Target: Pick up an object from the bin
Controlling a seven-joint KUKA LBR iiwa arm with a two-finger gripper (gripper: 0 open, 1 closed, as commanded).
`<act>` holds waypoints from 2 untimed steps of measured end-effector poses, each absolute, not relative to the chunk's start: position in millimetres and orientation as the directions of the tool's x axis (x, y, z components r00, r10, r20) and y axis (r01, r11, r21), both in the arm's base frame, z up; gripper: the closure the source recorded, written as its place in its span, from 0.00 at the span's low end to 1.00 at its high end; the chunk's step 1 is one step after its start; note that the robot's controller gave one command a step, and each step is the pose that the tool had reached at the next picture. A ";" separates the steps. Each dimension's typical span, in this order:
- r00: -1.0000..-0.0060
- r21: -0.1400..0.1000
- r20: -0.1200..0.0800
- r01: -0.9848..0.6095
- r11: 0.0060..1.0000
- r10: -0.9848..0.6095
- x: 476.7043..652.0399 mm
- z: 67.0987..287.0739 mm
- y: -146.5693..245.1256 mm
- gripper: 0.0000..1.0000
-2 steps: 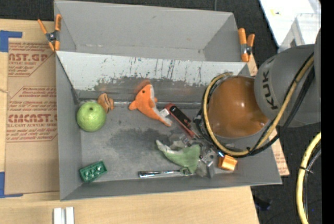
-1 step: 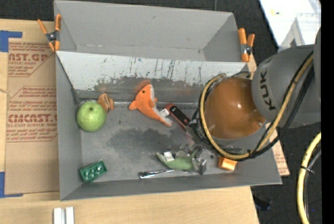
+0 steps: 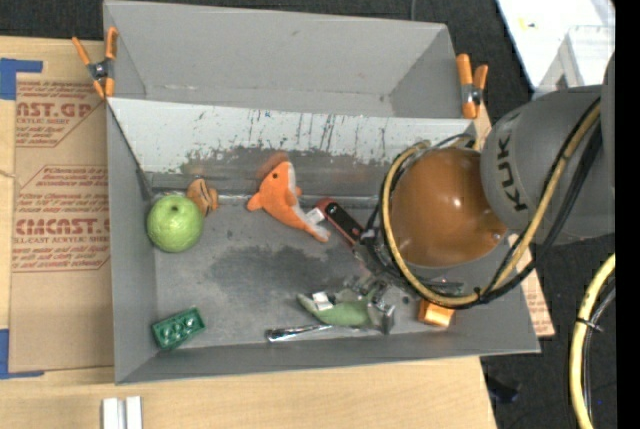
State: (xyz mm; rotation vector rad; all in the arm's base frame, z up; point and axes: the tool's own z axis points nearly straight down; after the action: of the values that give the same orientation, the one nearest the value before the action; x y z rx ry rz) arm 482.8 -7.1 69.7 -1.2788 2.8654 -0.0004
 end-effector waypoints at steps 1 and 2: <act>-0.669 0.004 0.001 -0.743 0.669 -0.743 480.8 111.3 -6.2 1.00; -0.665 0.008 0.003 -0.747 0.665 -0.747 479.9 148.8 -5.4 1.00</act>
Offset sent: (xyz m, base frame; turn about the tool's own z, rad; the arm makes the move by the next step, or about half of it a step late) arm -0.0028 0.0009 0.0891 -0.0058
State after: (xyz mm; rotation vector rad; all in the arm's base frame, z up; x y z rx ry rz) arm 479.9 -5.4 148.8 -1.2875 2.8716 0.0094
